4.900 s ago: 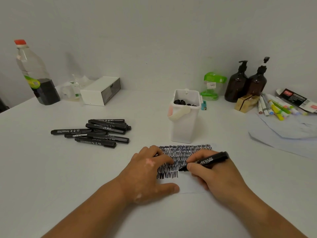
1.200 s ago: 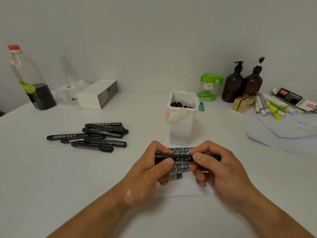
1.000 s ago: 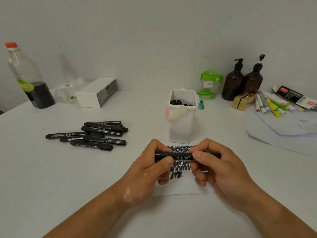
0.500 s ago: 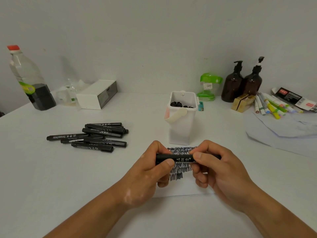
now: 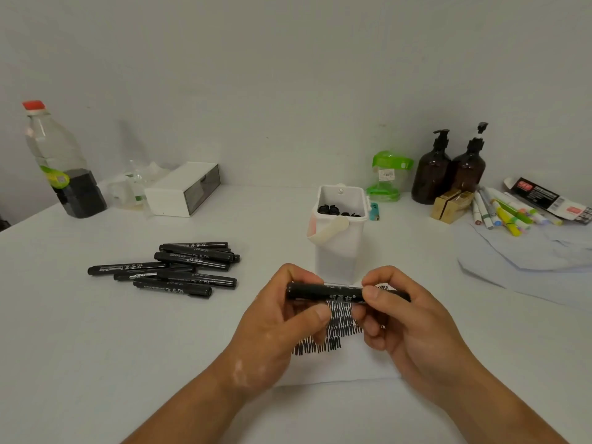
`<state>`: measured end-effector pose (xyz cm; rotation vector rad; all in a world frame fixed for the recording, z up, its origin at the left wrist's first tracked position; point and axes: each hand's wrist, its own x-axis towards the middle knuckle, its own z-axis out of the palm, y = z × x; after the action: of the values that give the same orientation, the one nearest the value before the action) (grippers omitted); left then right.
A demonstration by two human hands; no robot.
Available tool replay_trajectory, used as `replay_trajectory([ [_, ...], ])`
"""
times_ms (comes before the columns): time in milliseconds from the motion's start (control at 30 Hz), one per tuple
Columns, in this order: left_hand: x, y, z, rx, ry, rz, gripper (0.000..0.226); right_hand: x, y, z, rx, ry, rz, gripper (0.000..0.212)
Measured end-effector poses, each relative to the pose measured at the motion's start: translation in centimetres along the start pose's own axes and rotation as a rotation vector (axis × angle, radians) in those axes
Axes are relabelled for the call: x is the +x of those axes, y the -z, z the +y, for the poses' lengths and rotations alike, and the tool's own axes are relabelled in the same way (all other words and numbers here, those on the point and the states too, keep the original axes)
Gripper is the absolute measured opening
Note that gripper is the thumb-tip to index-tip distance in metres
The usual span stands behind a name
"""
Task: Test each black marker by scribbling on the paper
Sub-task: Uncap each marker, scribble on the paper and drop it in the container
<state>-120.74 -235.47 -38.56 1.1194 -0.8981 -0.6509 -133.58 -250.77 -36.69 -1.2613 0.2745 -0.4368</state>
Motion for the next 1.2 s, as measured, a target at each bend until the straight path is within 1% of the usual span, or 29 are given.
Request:
replay_trajectory([
  [100,0.0,-0.1,-0.1,-0.035,-0.046,-0.002,0.034,-0.2,-0.3,0.3,0.114,-0.063,-0.018,0.011],
  [167,-0.1,-0.4,-0.2,0.009,-0.054,0.043,0.031,-0.3,-0.5,0.7,0.103,-0.084,-0.048,0.013],
  [200,0.0,-0.4,-0.2,0.035,-0.055,0.063,0.029,-0.3,-0.5,0.8,0.075,-0.086,-0.062,0.017],
  [300,0.0,0.0,0.1,0.145,-0.072,0.113,0.027,-0.5,-0.8,0.9,-0.082,-0.042,-0.08,0.039],
  [333,0.0,0.2,0.2,0.16,-0.08,0.109,0.027,-0.5,-0.7,0.9,-0.154,-0.013,-0.078,0.04],
  [433,0.0,0.5,0.7,0.117,-0.067,0.065,0.025,-0.5,-0.5,0.6,-0.33,0.087,-0.029,0.023],
  [500,0.0,0.8,0.8,0.218,-0.043,0.055,0.023,-0.7,-0.4,0.2,-0.351,0.148,0.002,0.013],
  [600,0.0,1.2,0.6,0.426,-0.028,0.022,0.014,-0.8,-0.8,-0.4,-0.393,0.195,0.018,0.018],
  [700,-0.2,1.2,0.4,0.577,-0.04,0.003,0.017,-0.7,-1.4,-0.8,-0.564,0.221,0.042,0.022],
  [767,-0.3,1.3,0.4,0.624,-0.064,-0.011,0.018,-0.6,-1.6,-1.2,-0.75,0.271,0.063,0.01],
  [800,-0.4,1.4,0.4,0.627,-0.066,-0.01,0.017,-0.6,-1.5,-1.6,-0.826,0.294,0.062,0.008],
  [900,-0.2,1.8,0.6,0.585,-0.044,0.031,0.02,-0.5,-1.3,-4.6,-0.932,0.346,0.085,0.007],
  [933,-0.1,2.1,0.6,0.58,-0.037,0.047,0.019,-0.1,-1.2,-6.0,-0.938,0.377,0.096,0.006],
  [1033,0.0,2.7,0.6,0.594,-0.02,0.106,0.009,1.2,-0.8,-11.0,-0.874,0.496,0.15,0.014],
  [1100,0.2,3.0,0.5,0.603,0.005,0.147,0.007,2.4,-1.0,-14.3,-0.889,0.56,0.211,0.01],
  [1200,0.5,3.6,0.4,0.616,0.041,0.193,0.008,4.7,-1.9,-17.9,-1.018,0.624,0.274,0.004],
])
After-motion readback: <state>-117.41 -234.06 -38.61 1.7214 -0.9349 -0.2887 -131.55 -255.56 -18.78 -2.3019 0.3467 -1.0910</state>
